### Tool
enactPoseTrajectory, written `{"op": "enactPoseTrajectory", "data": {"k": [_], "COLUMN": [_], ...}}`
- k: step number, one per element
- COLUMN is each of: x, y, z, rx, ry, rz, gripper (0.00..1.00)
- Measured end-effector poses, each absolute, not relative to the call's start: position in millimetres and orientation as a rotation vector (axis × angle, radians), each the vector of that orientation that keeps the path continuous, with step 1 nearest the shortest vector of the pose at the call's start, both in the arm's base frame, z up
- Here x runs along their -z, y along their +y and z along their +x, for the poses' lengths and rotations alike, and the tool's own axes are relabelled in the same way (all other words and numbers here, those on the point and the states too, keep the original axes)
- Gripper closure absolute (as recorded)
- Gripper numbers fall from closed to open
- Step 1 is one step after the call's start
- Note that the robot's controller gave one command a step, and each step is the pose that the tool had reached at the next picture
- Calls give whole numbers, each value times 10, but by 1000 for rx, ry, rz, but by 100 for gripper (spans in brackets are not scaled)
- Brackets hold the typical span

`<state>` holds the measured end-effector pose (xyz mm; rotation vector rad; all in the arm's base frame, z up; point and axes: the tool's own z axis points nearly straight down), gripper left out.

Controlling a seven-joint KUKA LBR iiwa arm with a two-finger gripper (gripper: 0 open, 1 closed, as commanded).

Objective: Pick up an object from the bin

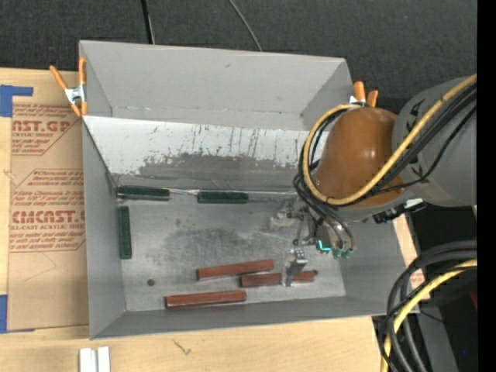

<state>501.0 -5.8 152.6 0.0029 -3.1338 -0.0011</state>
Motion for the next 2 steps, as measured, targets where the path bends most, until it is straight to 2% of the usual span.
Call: {"op": "enactPoseTrajectory", "data": {"k": [1, 2], "x": [-1566, -748], "y": [-59, 76], "z": [5030, 4957], "rx": [1, 4], "ry": [-3142, -3152], "rz": [3, -23], "gripper": [0, 100]}}
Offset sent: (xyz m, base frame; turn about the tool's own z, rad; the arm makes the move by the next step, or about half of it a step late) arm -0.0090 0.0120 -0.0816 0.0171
